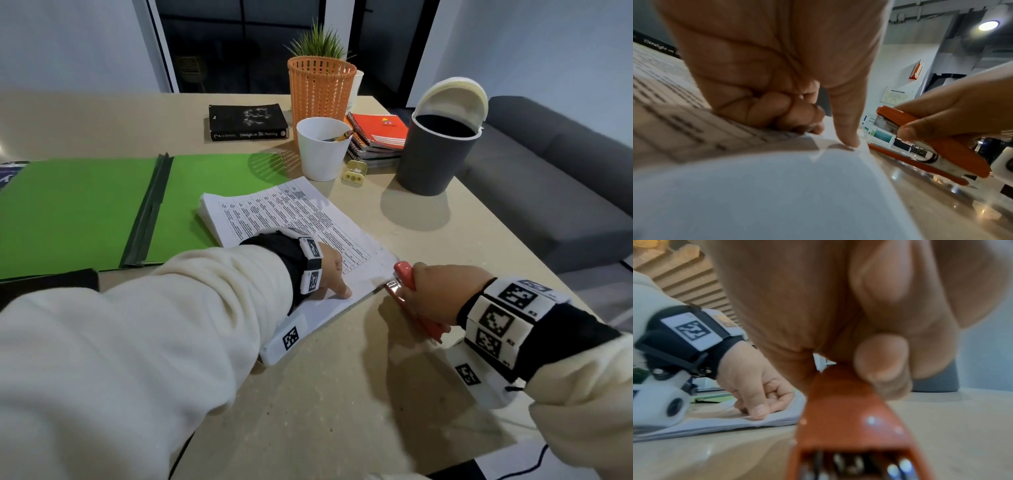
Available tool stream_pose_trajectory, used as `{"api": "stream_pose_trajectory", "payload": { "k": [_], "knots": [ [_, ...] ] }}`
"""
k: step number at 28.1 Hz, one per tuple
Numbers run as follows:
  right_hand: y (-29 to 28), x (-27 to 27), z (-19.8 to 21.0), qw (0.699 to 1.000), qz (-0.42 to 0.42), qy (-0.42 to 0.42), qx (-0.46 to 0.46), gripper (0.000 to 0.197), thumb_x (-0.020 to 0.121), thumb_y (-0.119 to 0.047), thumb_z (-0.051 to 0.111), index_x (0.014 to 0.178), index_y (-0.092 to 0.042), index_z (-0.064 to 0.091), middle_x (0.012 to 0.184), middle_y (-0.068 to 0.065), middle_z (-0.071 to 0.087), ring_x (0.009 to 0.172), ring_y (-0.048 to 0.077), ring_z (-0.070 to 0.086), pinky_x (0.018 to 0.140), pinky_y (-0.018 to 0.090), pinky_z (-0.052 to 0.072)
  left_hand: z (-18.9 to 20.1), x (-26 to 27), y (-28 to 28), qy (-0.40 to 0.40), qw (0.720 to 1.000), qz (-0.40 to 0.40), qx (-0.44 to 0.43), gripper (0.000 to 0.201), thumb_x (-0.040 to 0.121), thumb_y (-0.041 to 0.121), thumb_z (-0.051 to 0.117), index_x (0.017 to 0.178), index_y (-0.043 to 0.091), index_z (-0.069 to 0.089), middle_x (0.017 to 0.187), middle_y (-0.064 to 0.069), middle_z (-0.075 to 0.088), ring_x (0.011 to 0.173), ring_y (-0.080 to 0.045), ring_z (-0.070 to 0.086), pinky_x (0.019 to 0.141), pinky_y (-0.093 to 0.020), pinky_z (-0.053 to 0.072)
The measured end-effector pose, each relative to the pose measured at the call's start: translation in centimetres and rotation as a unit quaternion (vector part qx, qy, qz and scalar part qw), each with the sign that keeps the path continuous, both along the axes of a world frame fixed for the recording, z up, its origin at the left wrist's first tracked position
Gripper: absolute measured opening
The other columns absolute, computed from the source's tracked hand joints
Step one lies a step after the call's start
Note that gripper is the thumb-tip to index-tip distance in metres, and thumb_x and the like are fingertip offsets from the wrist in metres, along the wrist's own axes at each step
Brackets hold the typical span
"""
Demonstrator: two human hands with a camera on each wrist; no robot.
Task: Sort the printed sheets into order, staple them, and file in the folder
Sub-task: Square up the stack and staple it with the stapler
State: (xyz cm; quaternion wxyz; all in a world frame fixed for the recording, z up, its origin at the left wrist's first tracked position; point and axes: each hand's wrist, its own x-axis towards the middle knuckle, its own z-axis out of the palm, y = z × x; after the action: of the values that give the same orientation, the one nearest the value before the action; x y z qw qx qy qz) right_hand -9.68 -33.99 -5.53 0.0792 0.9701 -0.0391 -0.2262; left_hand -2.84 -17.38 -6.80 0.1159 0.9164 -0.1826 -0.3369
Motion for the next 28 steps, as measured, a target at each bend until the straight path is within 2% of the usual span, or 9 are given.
{"api": "stream_pose_trajectory", "payload": {
  "k": [4, 7, 12, 14, 16, 19, 21, 25, 28],
  "knots": [
    [-2.0, 0.4, 0.1, 0.999, -0.046, -0.005, -0.005, 0.040, 0.099, -0.044, 0.026, 0.116, -0.012, 0.042, 0.075, -0.003, 0.055, 0.086, 0.021, 0.060, 0.088, 0.035, 0.046, 0.2, -0.3, -0.4, -0.026, 0.999, -0.020, 0.020, 0.025, 0.088, 0.038, 0.060, 0.087, 0.015, 0.050, 0.065, 0.001, 0.048, 0.066, -0.018, 0.047, 0.058, -0.025, 0.035],
    [-3.0, 0.7, 0.2, 0.995, -0.100, -0.021, 0.018, 0.041, 0.100, -0.042, 0.028, 0.123, -0.010, 0.040, 0.073, -0.003, 0.049, 0.085, 0.021, 0.058, 0.085, 0.031, 0.044, 0.5, -0.7, -0.5, -0.038, 0.999, -0.027, 0.028, 0.025, 0.089, 0.037, 0.060, 0.086, 0.015, 0.048, 0.067, 0.003, 0.048, 0.072, -0.018, 0.047, 0.055, -0.024, 0.033],
    [-3.3, 0.6, 0.5, 0.993, -0.108, -0.029, 0.037, 0.044, 0.101, -0.039, 0.029, 0.134, -0.009, 0.034, 0.120, 0.008, 0.057, 0.110, 0.024, 0.057, 0.091, 0.031, 0.040, 0.7, -1.2, -0.2, -0.050, 0.999, -0.015, 0.015, 0.021, 0.087, 0.037, 0.061, 0.091, 0.019, 0.051, 0.072, 0.006, 0.052, 0.080, -0.017, 0.051, 0.054, -0.023, 0.034],
    [-3.5, 0.5, 0.3, 0.993, -0.110, -0.043, 0.032, 0.046, 0.100, -0.042, 0.032, 0.132, -0.009, 0.035, 0.120, 0.007, 0.058, 0.108, 0.025, 0.058, 0.090, 0.033, 0.041, 0.6, -1.5, 0.1, -0.051, 0.999, -0.012, 0.007, 0.021, 0.088, 0.037, 0.060, 0.091, 0.018, 0.050, 0.069, 0.007, 0.050, 0.076, -0.017, 0.051, 0.054, -0.022, 0.033],
    [-3.6, 0.2, 0.1, 0.988, -0.098, -0.113, 0.028, 0.044, 0.096, -0.045, 0.038, 0.126, -0.013, 0.038, 0.118, 0.006, 0.056, 0.107, 0.024, 0.056, 0.085, 0.034, 0.043, 0.4, -1.6, 0.8, -0.040, 0.999, -0.001, -0.002, 0.020, 0.090, 0.038, 0.058, 0.090, 0.019, 0.052, 0.066, 0.006, 0.052, 0.064, -0.013, 0.050, 0.053, -0.020, 0.034],
    [-2.8, 0.2, 0.5, 0.970, -0.008, -0.239, 0.052, 0.045, 0.092, -0.046, 0.046, 0.125, -0.018, 0.039, 0.126, 0.003, 0.046, 0.115, 0.023, 0.046, 0.091, 0.035, 0.043, 0.7, -1.3, 2.6, -0.041, 0.996, 0.074, -0.036, 0.019, 0.088, 0.038, 0.061, 0.086, 0.021, 0.053, 0.071, 0.004, 0.059, 0.056, -0.008, 0.050, 0.049, -0.016, 0.039],
    [-1.8, 0.8, 0.8, 0.960, 0.018, -0.255, 0.116, 0.050, 0.090, -0.044, 0.052, 0.131, -0.017, 0.039, 0.133, 0.003, 0.042, 0.122, 0.023, 0.042, 0.098, 0.035, 0.040, 1.6, -0.8, 4.3, -0.087, 0.989, 0.115, -0.022, 0.022, 0.088, 0.040, 0.060, 0.096, 0.021, 0.054, 0.082, 0.005, 0.056, 0.064, -0.007, 0.048, 0.055, -0.019, 0.040],
    [0.0, 2.9, 0.4, 0.971, -0.045, -0.135, 0.190, 0.060, 0.089, -0.042, 0.057, 0.138, -0.014, 0.037, 0.139, 0.004, 0.045, 0.126, 0.021, 0.046, 0.100, 0.032, 0.039, 3.0, 0.4, 9.3, -0.112, 0.954, 0.278, -0.016, 0.065, 0.076, 0.052, 0.069, 0.128, 0.024, 0.043, 0.128, -0.005, 0.050, 0.104, -0.021, 0.053, 0.083, -0.028, 0.041],
    [0.9, 4.1, -0.4, 0.982, -0.060, -0.075, 0.165, 0.062, 0.089, -0.042, 0.058, 0.138, -0.011, 0.035, 0.138, 0.007, 0.049, 0.124, 0.024, 0.048, 0.097, 0.031, 0.039, 2.7, 0.2, 12.5, -0.085, 0.929, 0.360, -0.027, 0.079, 0.075, 0.046, 0.073, 0.138, 0.018, 0.034, 0.135, -0.011, 0.047, 0.113, -0.029, 0.053, 0.087, -0.031, 0.043]
  ]
}}
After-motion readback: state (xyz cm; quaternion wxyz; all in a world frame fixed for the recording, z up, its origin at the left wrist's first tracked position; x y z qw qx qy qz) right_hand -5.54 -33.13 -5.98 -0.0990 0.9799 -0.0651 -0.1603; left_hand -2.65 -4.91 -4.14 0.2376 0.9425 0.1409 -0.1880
